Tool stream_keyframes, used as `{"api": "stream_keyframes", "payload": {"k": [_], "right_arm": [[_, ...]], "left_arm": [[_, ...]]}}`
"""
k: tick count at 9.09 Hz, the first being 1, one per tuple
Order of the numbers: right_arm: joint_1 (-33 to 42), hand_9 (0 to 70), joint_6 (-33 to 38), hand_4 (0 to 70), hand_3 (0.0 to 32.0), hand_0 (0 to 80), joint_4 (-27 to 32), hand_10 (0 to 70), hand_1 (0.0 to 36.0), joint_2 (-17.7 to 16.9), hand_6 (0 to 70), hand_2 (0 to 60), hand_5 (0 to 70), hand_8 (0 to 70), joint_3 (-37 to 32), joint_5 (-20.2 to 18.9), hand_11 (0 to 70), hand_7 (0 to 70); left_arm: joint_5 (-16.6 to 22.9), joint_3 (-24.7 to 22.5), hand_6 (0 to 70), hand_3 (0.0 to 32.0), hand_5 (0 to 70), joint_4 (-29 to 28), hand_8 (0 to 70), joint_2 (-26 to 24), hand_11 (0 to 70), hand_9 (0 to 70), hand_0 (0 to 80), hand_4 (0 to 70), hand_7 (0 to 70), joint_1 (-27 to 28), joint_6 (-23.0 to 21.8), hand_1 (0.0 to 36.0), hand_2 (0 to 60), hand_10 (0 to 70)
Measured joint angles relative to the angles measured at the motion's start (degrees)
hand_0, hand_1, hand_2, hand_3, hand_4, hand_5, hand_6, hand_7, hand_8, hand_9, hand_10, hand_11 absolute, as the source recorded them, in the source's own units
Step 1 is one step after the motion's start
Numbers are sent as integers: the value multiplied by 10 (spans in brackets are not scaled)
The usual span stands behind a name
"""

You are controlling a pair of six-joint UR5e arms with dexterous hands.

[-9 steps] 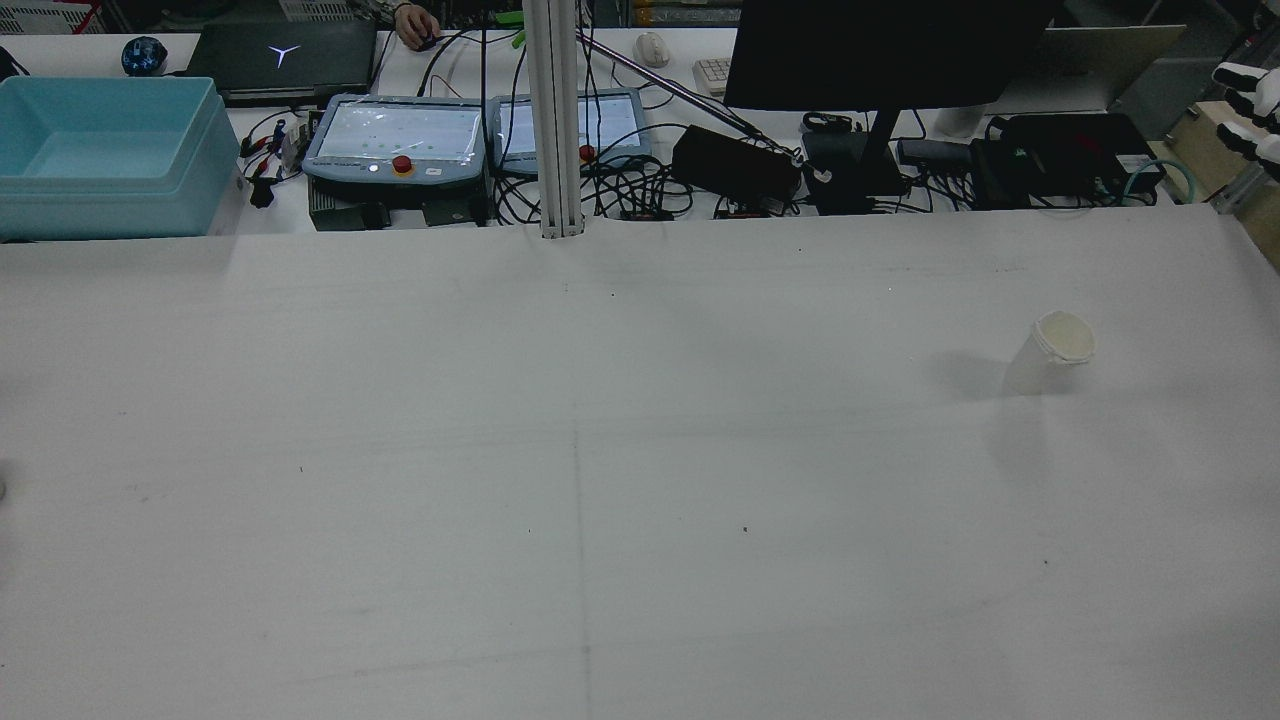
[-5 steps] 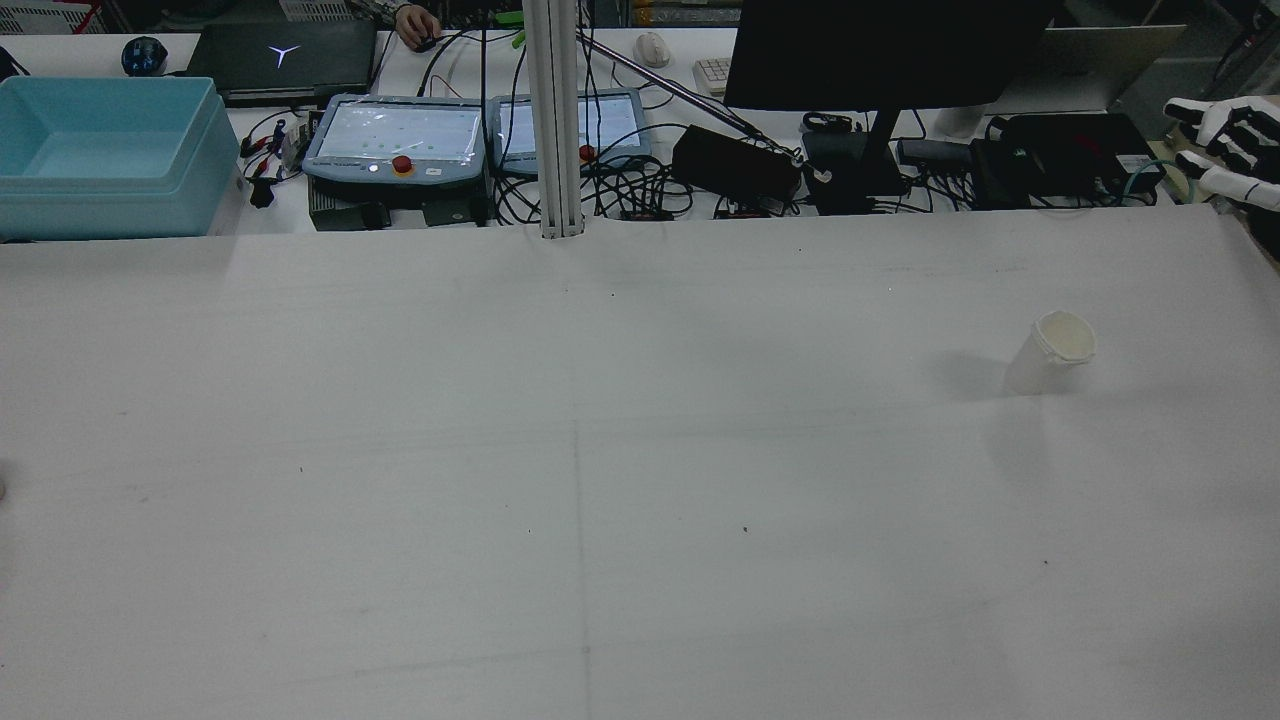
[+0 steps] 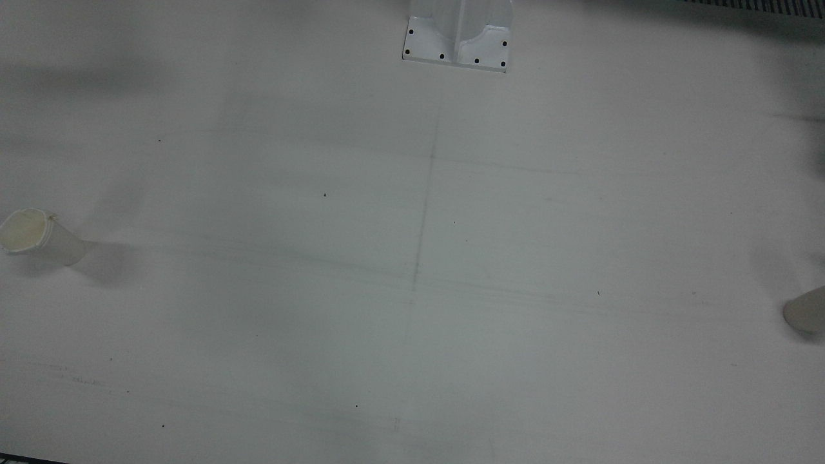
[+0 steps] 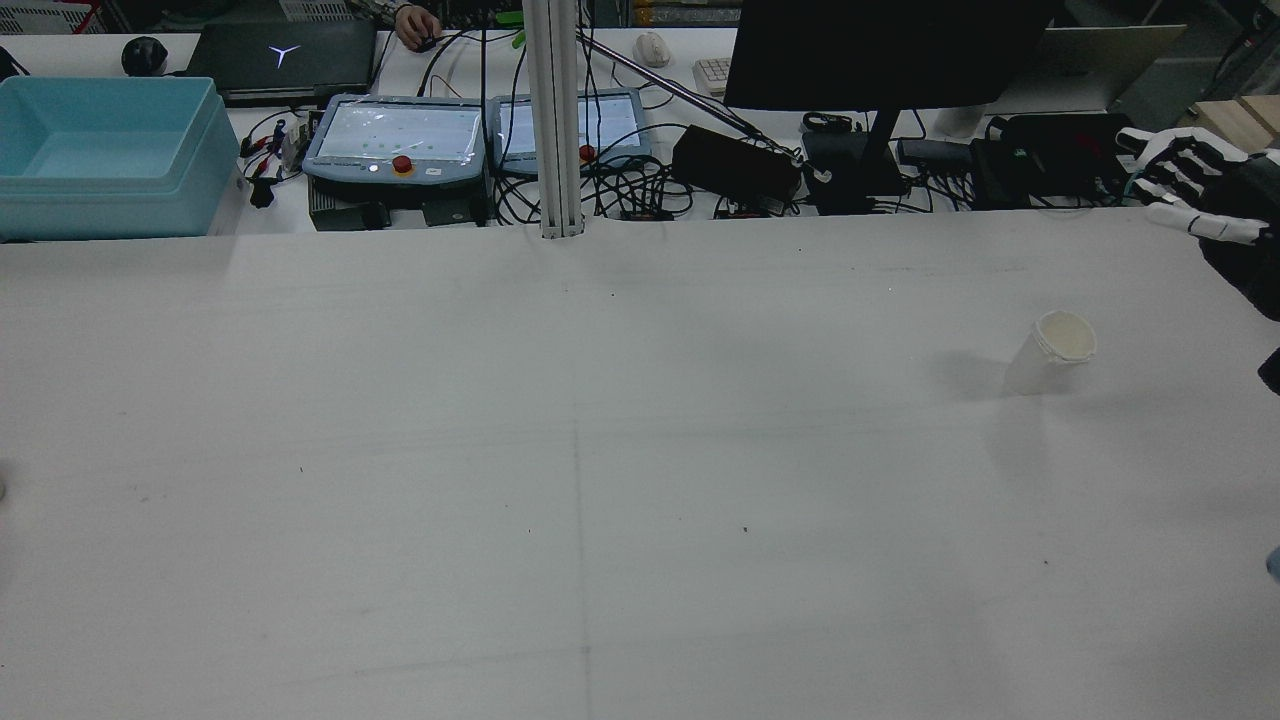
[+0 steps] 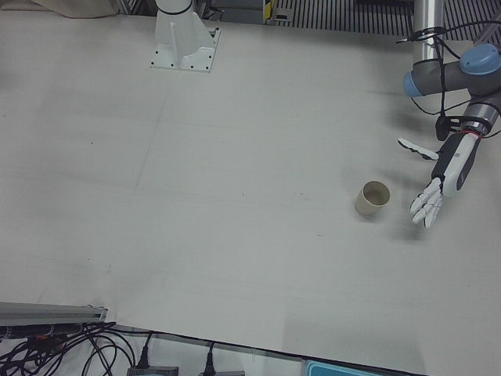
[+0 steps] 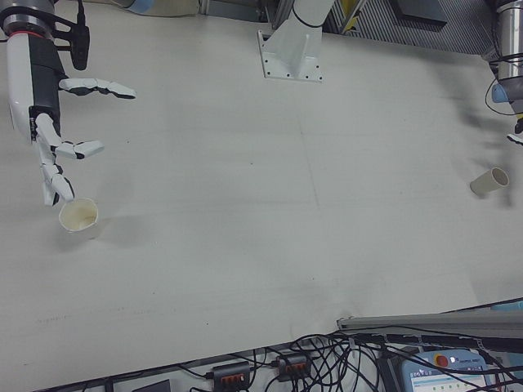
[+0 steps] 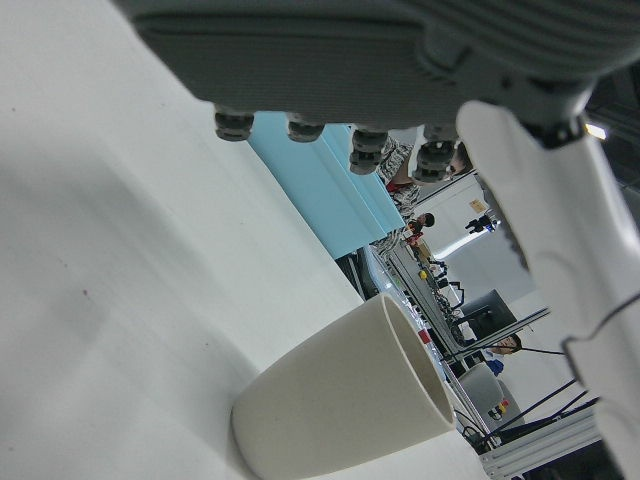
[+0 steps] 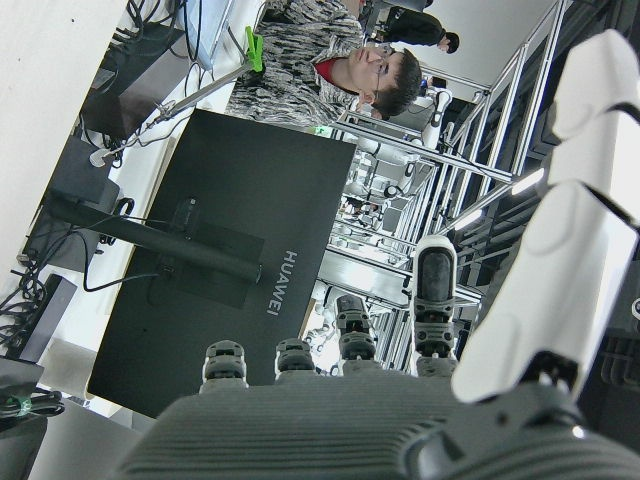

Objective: Pour water
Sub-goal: 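Close the left hand fingers around the beige cup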

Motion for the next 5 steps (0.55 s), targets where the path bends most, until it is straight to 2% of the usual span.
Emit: {"api": "stream_keyframes", "payload": {"k": [1, 3, 5], "right_arm": [[-5, 39, 0, 56, 0, 464, 0, 35, 124, 0, 75, 119, 538, 34, 1, 0, 63, 139], [-9, 34, 0, 52, 0, 464, 0, 30, 121, 0, 71, 114, 538, 31, 2, 0, 55, 132], [-10, 38, 0, 55, 0, 463, 0, 28, 118, 0, 74, 114, 564, 33, 3, 0, 52, 137]], "left_arm": [[-6, 11, 35, 74, 0, 1, 0, -13, 34, 10, 484, 189, 124, 11, 4, 88, 0, 13], [-26, 31, 27, 76, 0, 9, 0, -43, 28, 9, 463, 182, 117, 39, 7, 58, 5, 11], [-74, 45, 14, 82, 0, 10, 0, -54, 20, 7, 440, 164, 105, 95, 8, 39, 8, 7]]}}
